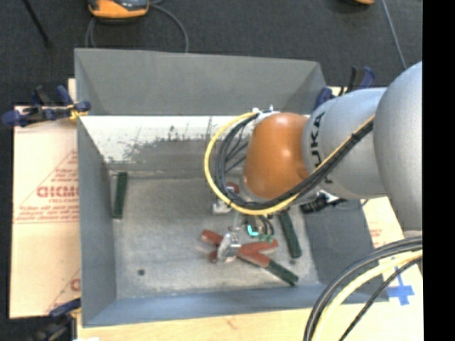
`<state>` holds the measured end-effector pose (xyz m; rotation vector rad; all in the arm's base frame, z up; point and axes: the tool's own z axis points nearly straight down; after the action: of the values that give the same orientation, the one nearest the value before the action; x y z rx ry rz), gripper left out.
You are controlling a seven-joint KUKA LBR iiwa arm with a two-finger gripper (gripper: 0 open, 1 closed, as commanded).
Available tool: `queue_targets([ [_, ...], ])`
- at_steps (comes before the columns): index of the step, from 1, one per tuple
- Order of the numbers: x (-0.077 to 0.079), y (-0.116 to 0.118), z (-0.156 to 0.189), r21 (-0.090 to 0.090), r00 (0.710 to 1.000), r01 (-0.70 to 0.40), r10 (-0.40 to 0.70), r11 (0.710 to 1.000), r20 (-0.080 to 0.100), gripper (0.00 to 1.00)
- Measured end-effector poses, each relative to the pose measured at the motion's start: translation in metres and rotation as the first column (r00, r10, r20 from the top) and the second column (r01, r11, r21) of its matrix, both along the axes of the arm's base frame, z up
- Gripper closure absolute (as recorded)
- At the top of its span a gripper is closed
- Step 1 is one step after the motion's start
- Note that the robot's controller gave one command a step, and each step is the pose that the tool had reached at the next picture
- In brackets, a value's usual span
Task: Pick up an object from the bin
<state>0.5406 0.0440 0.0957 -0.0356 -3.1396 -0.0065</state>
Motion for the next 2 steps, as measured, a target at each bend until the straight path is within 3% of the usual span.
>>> queue_targets([
  [1, -0.003, 0.002, 0.055, -0.003, 1.0, 0.005, -0.005, 1.0, 0.0, 0.0],
  [2, -0.044, -0.023, -0.016, -0.003, 0.979, -0.201, 0.201, 0.98, 0.019, 1.0],
])
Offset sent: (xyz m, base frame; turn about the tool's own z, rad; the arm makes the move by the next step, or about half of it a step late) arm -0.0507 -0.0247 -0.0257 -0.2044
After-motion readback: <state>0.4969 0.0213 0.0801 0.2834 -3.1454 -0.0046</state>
